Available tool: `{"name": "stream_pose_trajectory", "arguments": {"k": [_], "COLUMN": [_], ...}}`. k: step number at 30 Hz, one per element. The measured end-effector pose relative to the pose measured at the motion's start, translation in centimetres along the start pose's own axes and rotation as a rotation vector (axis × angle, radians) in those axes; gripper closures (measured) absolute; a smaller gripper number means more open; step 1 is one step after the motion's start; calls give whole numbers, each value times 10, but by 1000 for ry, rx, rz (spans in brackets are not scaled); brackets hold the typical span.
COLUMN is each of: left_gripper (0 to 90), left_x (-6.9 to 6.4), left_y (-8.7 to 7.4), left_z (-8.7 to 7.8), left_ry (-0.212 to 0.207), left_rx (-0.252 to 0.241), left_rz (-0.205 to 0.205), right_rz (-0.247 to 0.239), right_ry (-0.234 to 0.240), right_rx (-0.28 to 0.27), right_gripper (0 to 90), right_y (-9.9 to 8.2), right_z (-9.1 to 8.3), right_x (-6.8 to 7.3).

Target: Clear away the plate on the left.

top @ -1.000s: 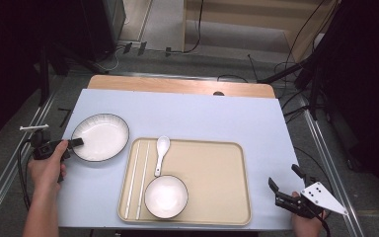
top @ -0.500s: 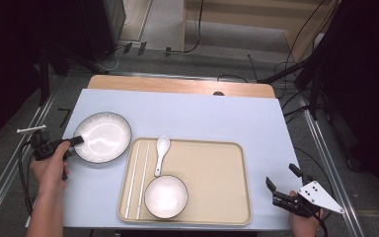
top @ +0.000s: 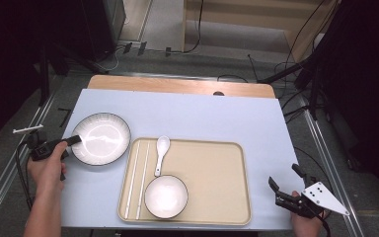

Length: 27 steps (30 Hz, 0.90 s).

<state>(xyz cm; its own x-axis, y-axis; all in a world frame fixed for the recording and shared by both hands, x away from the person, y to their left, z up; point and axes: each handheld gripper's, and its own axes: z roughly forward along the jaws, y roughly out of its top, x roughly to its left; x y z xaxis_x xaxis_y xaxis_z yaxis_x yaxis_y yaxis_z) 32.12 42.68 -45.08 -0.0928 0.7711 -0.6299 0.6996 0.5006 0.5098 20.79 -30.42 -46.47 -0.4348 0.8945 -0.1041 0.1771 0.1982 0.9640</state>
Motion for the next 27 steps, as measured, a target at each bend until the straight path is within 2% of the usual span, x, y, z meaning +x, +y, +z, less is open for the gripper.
{"name": "stream_pose_trajectory", "arguments": {"k": [3, 5, 8, 11, 14, 16, 19, 27], "left_gripper": [851, 851, 851, 851, 851, 850, 850, 849], "left_x": [-2, -5, -13, -19, -30, -35, -43, -67], "left_y": [2, 5, 9, 10, 12, 12, 13, 14], "left_z": [-7, -10, -16, -19, -24, -25, -24, -19], "left_ry": [-7, -27, -39, -52, -86, -114, -142, -162], "left_rx": [-16, -13, -14, -18, -28, -25, -15, 7], "left_rz": [12, 24, 55, 70, 88, 114, 123, 177], "right_rz": [1, -3, -3, -9, -14, -10, 2, -6], "right_ry": [-4, -4, -3, 0, 1, -2, -7, -3], "right_rx": [0, 1, 4, 2, 0, -3, -1, 0], "right_gripper": [130, 130, 130, 130, 130, 130, 130, 130], "right_y": [0, 1, 1, 2, 3, 2, 1, 1], "right_z": [0, 0, 2, 2, 0, -1, -1, 0], "right_x": [0, 0, 1, 3, 5, 4, 2, 2]}}
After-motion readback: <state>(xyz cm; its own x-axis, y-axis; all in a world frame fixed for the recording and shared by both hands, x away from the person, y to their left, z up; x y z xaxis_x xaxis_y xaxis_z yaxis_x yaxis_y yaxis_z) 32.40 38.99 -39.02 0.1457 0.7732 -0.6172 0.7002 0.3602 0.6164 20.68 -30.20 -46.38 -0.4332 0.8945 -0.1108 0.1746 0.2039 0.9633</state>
